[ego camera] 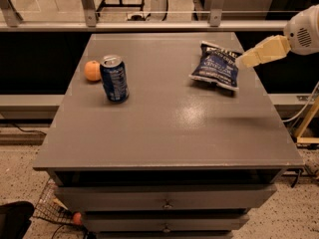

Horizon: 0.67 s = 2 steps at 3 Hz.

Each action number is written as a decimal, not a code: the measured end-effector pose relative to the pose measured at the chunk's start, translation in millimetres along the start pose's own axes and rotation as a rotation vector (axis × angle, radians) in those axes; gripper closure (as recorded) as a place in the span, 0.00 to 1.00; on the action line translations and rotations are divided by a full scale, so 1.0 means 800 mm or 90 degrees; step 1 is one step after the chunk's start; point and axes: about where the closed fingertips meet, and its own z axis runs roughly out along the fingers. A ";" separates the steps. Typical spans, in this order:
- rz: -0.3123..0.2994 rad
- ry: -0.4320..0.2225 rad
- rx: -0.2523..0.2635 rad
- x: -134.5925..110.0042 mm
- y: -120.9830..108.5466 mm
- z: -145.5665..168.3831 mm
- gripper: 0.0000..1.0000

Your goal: Pick blue chip bag

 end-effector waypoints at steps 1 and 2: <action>0.000 0.000 0.000 0.000 0.000 0.000 0.00; 0.003 0.006 -0.008 -0.006 0.008 0.007 0.00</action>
Offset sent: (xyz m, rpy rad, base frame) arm 0.0063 0.0165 -0.0023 0.0107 0.0329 0.0023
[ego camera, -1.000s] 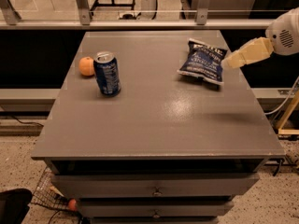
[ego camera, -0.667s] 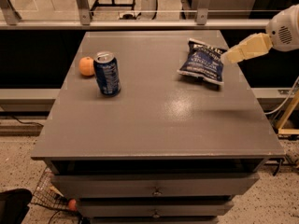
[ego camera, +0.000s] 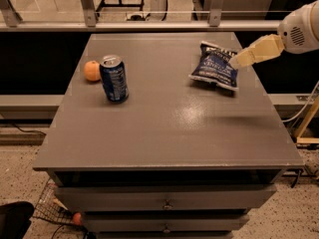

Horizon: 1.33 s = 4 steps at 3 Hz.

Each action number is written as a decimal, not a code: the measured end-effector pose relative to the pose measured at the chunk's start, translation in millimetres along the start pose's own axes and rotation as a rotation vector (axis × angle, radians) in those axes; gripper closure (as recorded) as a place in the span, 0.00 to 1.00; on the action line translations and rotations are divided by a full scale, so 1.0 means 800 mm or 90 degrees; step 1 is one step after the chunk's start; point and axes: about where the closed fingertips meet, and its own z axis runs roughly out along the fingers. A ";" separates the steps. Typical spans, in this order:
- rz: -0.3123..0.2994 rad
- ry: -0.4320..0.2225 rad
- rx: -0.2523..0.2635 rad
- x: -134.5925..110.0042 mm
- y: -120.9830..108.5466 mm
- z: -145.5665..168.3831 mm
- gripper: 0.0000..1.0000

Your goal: Pick blue chip bag

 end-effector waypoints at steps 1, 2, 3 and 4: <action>0.016 0.022 -0.004 -0.005 0.006 0.024 0.00; 0.036 0.055 -0.002 -0.012 0.006 0.059 0.00; 0.050 0.081 0.002 -0.013 0.004 0.086 0.00; 0.064 0.103 0.014 -0.002 0.000 0.127 0.00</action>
Offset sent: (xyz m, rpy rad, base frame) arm 0.0612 0.0382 -0.0398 -0.0229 0.1565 -0.0868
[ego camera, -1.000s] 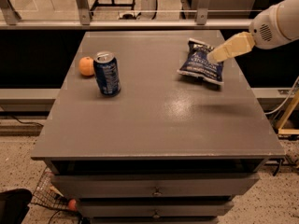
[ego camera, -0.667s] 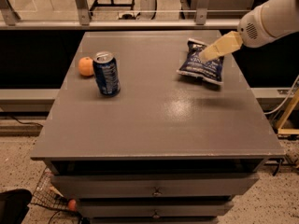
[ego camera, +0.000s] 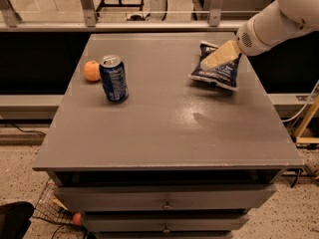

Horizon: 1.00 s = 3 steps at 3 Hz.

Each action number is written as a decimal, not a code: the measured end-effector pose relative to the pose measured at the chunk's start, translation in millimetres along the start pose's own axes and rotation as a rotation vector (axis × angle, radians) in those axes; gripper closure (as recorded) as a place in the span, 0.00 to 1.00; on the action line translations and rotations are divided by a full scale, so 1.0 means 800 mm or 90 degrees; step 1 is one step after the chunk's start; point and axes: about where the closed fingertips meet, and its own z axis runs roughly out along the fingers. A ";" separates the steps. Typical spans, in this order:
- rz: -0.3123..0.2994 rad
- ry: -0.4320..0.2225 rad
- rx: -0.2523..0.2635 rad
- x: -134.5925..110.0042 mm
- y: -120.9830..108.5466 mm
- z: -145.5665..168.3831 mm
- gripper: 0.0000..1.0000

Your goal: Pick blue chip bag

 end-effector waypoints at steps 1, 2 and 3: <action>0.016 0.014 0.002 0.004 -0.004 0.042 0.00; 0.018 0.028 0.011 0.007 -0.010 0.081 0.00; 0.012 0.036 0.026 0.019 -0.014 0.106 0.18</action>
Offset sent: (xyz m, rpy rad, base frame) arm 0.0612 0.0097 -0.0765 -0.0379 0.0488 -0.0567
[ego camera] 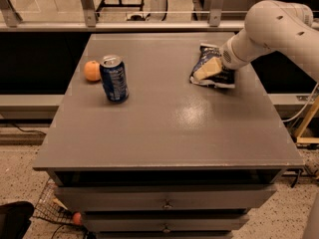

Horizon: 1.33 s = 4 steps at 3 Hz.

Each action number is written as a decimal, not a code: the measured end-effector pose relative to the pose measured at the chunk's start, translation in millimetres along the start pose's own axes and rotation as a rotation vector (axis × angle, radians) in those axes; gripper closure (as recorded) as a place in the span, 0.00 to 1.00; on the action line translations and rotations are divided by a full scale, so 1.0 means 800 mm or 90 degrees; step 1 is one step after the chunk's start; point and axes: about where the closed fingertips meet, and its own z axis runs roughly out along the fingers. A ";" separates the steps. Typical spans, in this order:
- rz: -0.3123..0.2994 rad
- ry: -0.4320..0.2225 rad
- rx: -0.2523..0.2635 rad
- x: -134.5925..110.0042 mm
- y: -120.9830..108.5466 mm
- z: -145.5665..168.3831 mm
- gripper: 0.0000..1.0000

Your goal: Pick blue chip bag

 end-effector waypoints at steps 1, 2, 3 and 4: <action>-0.001 0.001 -0.001 0.000 0.001 0.001 0.41; -0.001 0.001 -0.002 -0.001 0.002 0.000 0.65; -0.001 0.001 -0.002 -0.006 0.001 -0.005 0.87; -0.001 0.002 -0.002 -0.007 0.001 -0.008 1.00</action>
Offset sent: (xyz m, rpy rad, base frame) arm 0.0000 0.0009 -0.0007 0.0003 0.0013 0.0017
